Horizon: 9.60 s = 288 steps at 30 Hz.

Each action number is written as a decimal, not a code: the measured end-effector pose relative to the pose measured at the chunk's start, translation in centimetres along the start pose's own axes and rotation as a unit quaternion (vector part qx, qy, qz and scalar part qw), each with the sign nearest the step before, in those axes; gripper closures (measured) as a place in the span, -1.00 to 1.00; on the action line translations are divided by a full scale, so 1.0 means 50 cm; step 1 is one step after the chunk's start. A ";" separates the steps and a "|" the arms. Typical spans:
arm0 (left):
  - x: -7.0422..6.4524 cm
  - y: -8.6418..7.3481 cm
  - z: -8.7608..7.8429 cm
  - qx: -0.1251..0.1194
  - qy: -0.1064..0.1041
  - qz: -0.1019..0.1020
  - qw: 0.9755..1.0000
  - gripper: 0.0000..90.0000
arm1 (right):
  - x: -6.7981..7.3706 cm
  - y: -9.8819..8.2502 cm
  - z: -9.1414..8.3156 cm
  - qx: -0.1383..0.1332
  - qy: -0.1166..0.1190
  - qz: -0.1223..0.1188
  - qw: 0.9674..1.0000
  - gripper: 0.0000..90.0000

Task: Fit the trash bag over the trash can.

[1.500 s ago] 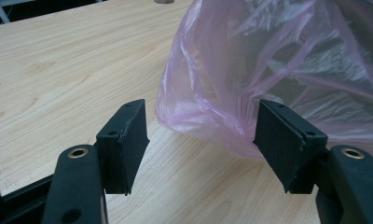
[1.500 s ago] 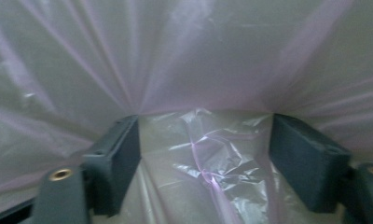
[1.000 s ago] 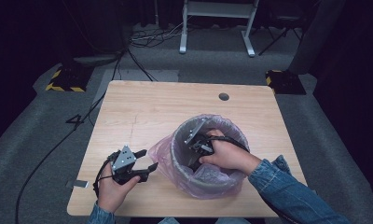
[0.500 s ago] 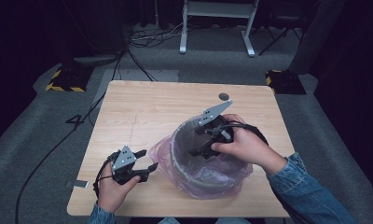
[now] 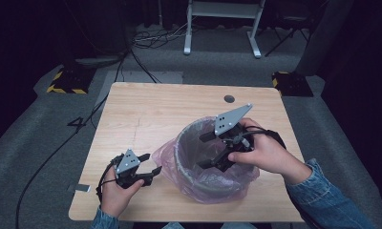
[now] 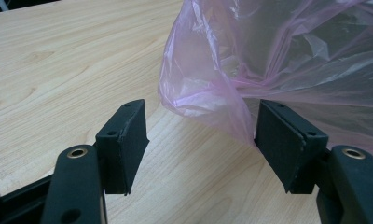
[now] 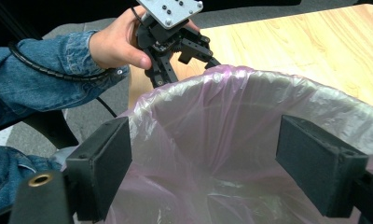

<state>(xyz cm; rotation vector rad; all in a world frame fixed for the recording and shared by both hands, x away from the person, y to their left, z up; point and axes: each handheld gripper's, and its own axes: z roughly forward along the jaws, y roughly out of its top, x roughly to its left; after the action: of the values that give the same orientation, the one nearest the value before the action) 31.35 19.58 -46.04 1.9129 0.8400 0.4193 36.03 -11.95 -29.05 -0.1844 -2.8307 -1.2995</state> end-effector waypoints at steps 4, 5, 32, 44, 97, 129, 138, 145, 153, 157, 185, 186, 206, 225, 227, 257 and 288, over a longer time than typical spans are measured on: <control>0.003 -0.001 -0.001 0.000 0.003 0.001 1.000 -0.24 | -0.001 -0.003 0.002 0.004 0.004 -0.010 1.000 -0.59; 0.003 -0.001 -0.001 0.000 0.003 0.000 1.000 -0.24 | -0.001 -0.002 0.001 0.007 0.003 -0.022 1.000 -0.59; -0.009 0.000 0.006 0.004 -0.004 0.001 1.000 -0.24 | 0.174 -0.072 -0.100 -0.025 -0.051 0.031 0.998 -0.33; -0.005 -0.001 0.003 0.001 -0.004 -0.002 1.000 -0.24 | 0.175 -0.100 -0.033 0.022 -0.030 0.050 0.998 -0.34; -0.005 -0.005 0.005 0.003 -0.005 -0.008 1.000 -0.25 | 0.192 -0.079 0.039 0.132 -0.016 0.034 0.991 -0.49; -0.004 -0.007 0.007 0.006 -0.005 -0.009 1.000 -0.25 | 0.108 -0.010 -0.092 0.090 -0.093 0.030 0.991 -0.37; 0.000 -0.011 0.008 0.007 -0.006 -0.013 1.000 -0.25 | 0.044 0.004 -0.004 0.060 -0.076 0.015 0.995 -0.45; 0.003 -0.012 0.000 0.003 -0.002 -0.014 1.000 -0.25 | 0.017 -0.010 0.065 0.083 -0.060 0.005 0.995 -0.46; 0.001 -0.012 0.005 0.006 -0.005 -0.014 1.000 -0.25 | 0.001 -0.035 0.120 0.131 -0.043 0.002 0.990 -0.48; 0.000 -0.012 0.005 0.005 -0.006 -0.013 1.000 -0.25 | 0.000 -0.046 0.149 0.146 -0.034 0.006 0.989 -0.54; 0.003 -0.013 -0.001 0.003 -0.002 -0.014 1.000 -0.25 | -0.025 -0.052 0.155 0.153 -0.055 0.061 0.985 -0.63; 0.003 -0.014 -0.002 0.004 -0.002 -0.015 1.000 -0.25 | -0.026 -0.044 0.142 0.144 -0.058 0.061 0.986 -0.63; 0.011 -0.025 -0.011 0.010 0.008 -0.022 1.000 -0.25 | -0.031 -0.015 -0.083 0.025 -0.160 0.071 0.984 -0.64; 0.013 -0.027 -0.016 0.016 0.015 -0.026 0.999 -0.26 | -0.056 -0.127 -0.211 -0.008 -0.235 0.118 0.965 -0.65; 0.013 -0.027 -0.017 0.017 0.015 -0.026 0.999 -0.26 | -0.058 -0.140 -0.219 -0.008 -0.238 0.121 0.964 -0.65; 0.015 -0.026 -0.021 0.024 0.018 -0.024 0.999 -0.29 | -0.079 -0.374 -0.222 0.024 -0.279 0.182 0.943 -0.65; 0.022 -0.046 -0.010 0.048 0.030 -0.026 0.998 -0.31 | -0.051 -0.622 -0.099 0.033 -0.284 0.261 0.922 -0.67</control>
<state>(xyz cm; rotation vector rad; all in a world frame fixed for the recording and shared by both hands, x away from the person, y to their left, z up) 30.94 21.35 -47.92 1.9700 0.9638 0.4132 34.82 -36.05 -49.48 -1.4102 -2.8902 -1.1534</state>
